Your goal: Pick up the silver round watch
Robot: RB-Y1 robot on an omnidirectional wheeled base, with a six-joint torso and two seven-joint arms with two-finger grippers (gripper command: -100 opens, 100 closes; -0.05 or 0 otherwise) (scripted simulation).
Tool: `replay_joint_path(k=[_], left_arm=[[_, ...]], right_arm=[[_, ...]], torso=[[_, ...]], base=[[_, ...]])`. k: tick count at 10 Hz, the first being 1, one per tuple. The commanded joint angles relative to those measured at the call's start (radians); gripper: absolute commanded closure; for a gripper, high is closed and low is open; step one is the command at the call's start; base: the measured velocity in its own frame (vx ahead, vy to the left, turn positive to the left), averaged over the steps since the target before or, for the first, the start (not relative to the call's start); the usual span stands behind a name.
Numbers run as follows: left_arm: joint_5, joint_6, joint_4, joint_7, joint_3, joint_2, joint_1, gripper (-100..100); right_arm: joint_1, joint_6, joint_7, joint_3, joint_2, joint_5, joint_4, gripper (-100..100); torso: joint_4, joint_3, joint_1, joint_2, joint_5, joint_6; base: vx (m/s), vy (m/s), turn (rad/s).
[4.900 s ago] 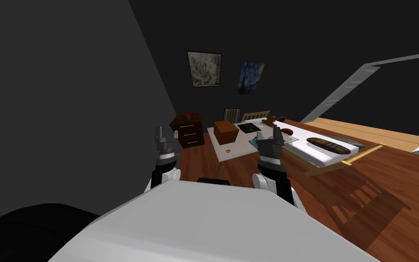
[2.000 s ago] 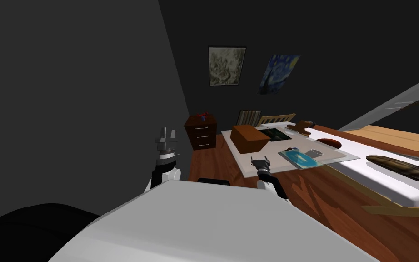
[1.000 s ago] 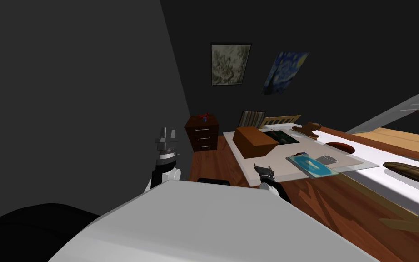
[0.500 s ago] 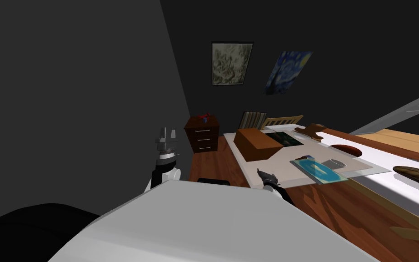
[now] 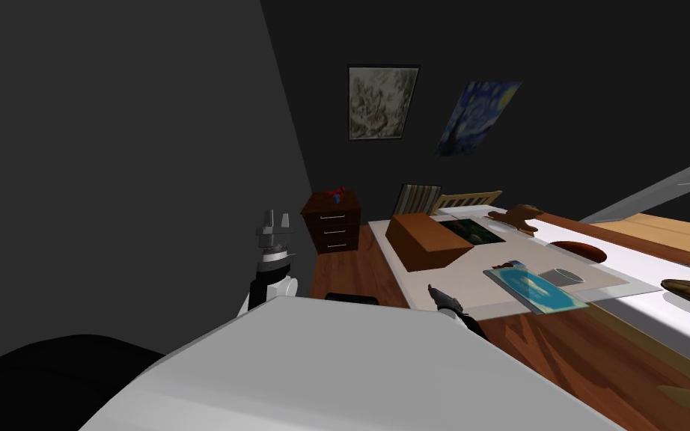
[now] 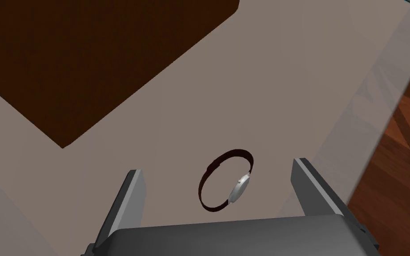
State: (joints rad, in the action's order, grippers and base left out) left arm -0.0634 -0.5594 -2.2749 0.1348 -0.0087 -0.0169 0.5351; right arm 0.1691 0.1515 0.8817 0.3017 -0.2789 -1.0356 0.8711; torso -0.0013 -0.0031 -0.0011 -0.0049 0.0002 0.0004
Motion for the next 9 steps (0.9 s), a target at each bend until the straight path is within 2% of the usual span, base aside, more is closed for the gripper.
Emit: replay_joint_path(k=[1,2,3,5,6,8,9], left_arm=[[0.000,0.000,0.000,0.000,0.000,0.000,0.000,0],[0.000,0.000,0.000,0.000,0.000,0.000,0.000,0],[0.000,0.000,0.000,0.000,0.000,0.000,0.000,0],[0.000,0.000,0.000,0.000,0.000,0.000,0.000,0],[0.000,0.000,0.000,0.000,0.000,0.000,0.000,0],[0.000,0.000,0.000,0.000,0.000,0.000,0.000,0],[0.000,0.000,0.000,0.000,0.000,0.000,0.000,0]], right_arm=[[-0.014,-0.019,0.006,0.041,0.008,-0.050,-0.046,-100],[-0.027,-0.027,0.022,0.058,0.005,-0.079,-0.084,-100],[-0.027,-0.027,0.022,0.058,0.005,-0.093,-0.087,-100],[-0.051,-0.041,0.048,0.091,-0.002,-0.160,-0.158,-100],[-0.051,-0.041,0.048,0.091,-0.002,-0.166,-0.161,-100],[-0.071,-0.053,0.070,0.119,-0.006,-0.227,-0.223,-100],[-0.071,-0.053,0.070,0.119,-0.006,-0.227,-0.223,-100]], torso=[[0.000,0.000,0.000,0.000,0.000,0.000],[0.000,0.000,0.000,0.000,0.000,0.000],[0.000,0.000,-0.001,-0.001,0.000,0.000],[0.000,0.000,0.000,0.001,0.000,0.000],[0.000,0.000,-0.001,0.000,0.000,0.000],[0.001,0.001,-0.001,0.002,0.000,0.000],[0.000,0.001,-0.001,0.001,0.000,0.000]], base=[[0.083,-0.012,-0.006],[0.115,-0.030,-0.009],[0.090,-0.020,0.001],[0.088,-0.029,-0.009],[0.068,-0.026,-0.001],[0.064,-0.031,-0.011],[0.060,-0.016,-0.003]])
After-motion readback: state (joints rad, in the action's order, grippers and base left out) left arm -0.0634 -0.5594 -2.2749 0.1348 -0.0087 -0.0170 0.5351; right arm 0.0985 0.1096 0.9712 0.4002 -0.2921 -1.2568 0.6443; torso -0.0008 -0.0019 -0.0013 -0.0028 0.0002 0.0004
